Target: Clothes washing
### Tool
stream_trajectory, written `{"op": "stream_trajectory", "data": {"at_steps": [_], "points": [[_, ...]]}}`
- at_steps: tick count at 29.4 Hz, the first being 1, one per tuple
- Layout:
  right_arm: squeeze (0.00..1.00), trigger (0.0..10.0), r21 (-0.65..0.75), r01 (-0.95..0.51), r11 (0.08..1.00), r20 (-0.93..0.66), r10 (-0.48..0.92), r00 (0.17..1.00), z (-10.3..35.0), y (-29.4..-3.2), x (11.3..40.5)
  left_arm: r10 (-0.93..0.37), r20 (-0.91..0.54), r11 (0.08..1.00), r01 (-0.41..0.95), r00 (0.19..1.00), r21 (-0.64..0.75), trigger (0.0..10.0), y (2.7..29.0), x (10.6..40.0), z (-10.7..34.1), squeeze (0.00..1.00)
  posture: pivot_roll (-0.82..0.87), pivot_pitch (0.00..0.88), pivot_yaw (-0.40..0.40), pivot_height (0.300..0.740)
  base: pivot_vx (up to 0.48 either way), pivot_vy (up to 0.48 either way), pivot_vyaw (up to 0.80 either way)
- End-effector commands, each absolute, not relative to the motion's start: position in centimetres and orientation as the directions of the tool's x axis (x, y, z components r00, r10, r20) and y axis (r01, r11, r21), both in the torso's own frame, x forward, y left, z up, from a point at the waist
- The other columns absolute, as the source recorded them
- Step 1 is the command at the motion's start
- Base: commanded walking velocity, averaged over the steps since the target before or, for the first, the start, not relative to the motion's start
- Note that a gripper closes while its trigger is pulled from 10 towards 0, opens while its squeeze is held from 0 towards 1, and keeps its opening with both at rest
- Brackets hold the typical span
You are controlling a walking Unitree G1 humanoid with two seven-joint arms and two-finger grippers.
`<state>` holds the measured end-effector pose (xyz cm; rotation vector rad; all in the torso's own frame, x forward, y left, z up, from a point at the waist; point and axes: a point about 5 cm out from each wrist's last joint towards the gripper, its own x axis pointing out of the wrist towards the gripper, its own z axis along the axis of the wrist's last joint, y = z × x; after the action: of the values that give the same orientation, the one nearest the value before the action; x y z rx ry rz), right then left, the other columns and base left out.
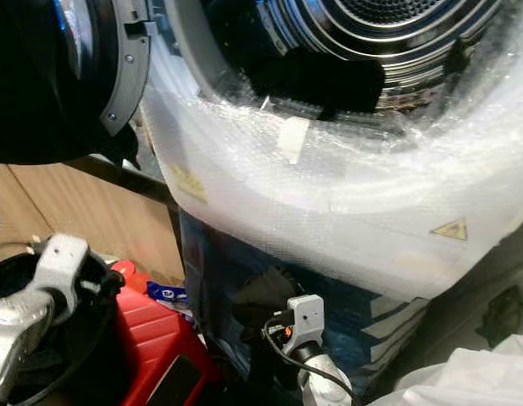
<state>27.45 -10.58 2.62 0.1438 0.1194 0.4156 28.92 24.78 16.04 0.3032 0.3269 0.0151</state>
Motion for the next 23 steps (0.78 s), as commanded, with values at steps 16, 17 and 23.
{"op": "stream_trajectory", "data": {"at_steps": [16,17,23], "points": [[0.0,0.0,0.169,-0.411,0.896,-0.083,0.429,0.9,2.7,-10.4,27.6,0.169,-0.411,0.929,-0.006,0.896,0.37,10.0,28.2,26.9,18.1,0.0,0.12,0.104,-0.01,0.74,0.0,0.0,0.0],[0.0,0.0,0.169,-0.413,0.895,-0.086,0.431,0.898,2.6,-10.4,27.6,0.191,-0.42,0.933,-0.031,0.887,0.359,10.0,28.4,26.9,18.0,0.0,0.12,0.104,-0.011,0.74,0.0,0.0,0.0],[0.0,0.0,0.17,-0.411,0.896,-0.086,0.429,0.899,2.5,-10.5,27.6,0.192,-0.545,0.956,-0.031,0.816,0.291,10.0,28.2,25.9,14.9,0.0,0.12,0.105,-0.01,0.74,0.0,0.0,0.0]]}}
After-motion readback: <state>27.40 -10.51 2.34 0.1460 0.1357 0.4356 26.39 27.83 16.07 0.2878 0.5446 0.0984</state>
